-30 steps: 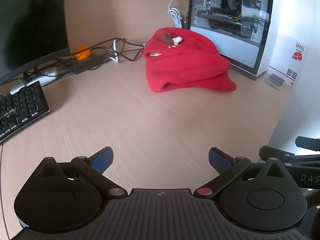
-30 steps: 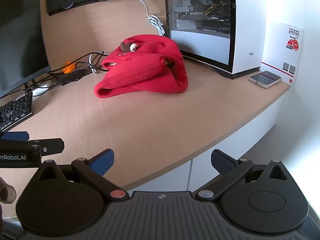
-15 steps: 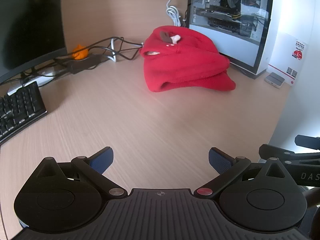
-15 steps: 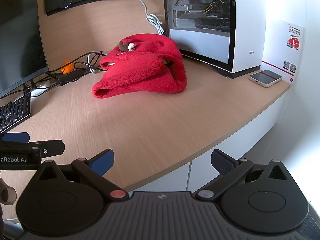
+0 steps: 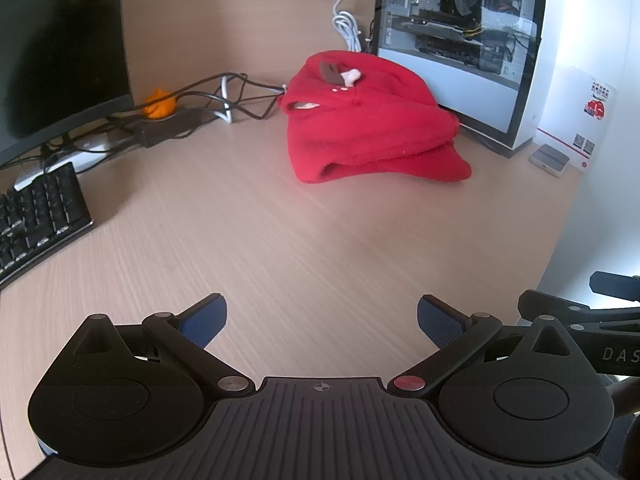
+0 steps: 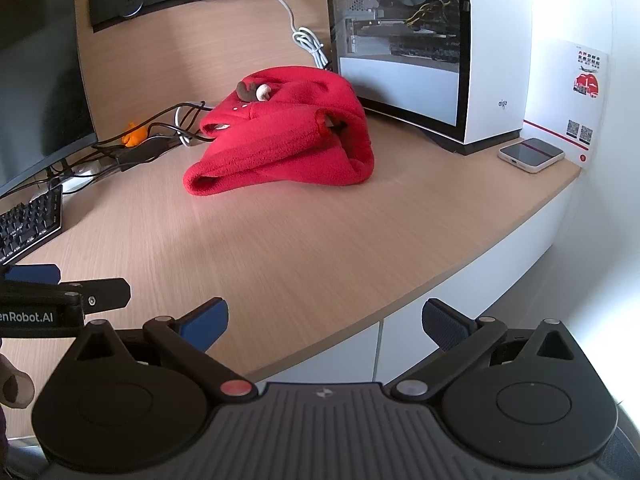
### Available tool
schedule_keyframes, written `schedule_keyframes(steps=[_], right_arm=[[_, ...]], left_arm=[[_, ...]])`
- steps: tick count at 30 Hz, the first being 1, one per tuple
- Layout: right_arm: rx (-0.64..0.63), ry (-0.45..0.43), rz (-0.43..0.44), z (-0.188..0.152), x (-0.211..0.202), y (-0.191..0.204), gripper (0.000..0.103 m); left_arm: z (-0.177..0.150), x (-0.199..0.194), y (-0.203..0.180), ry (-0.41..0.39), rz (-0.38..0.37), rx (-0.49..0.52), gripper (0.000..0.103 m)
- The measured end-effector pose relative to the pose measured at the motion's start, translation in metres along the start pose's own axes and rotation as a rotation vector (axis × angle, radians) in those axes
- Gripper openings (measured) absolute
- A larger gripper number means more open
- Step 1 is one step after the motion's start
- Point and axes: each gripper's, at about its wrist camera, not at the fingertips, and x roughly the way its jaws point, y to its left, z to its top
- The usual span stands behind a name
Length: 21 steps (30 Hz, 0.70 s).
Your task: Fold clothes
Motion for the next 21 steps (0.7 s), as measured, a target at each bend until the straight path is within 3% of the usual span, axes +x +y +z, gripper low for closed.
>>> schedule_keyframes(steps=[21], right_arm=[[-0.012, 0.013, -0.013, 0.0001, 0.0031, 0.0001, 0.103]], left_arm=[[0.0028, -0.0004, -0.0061, -0.026, 0.01, 0.007, 0.103]])
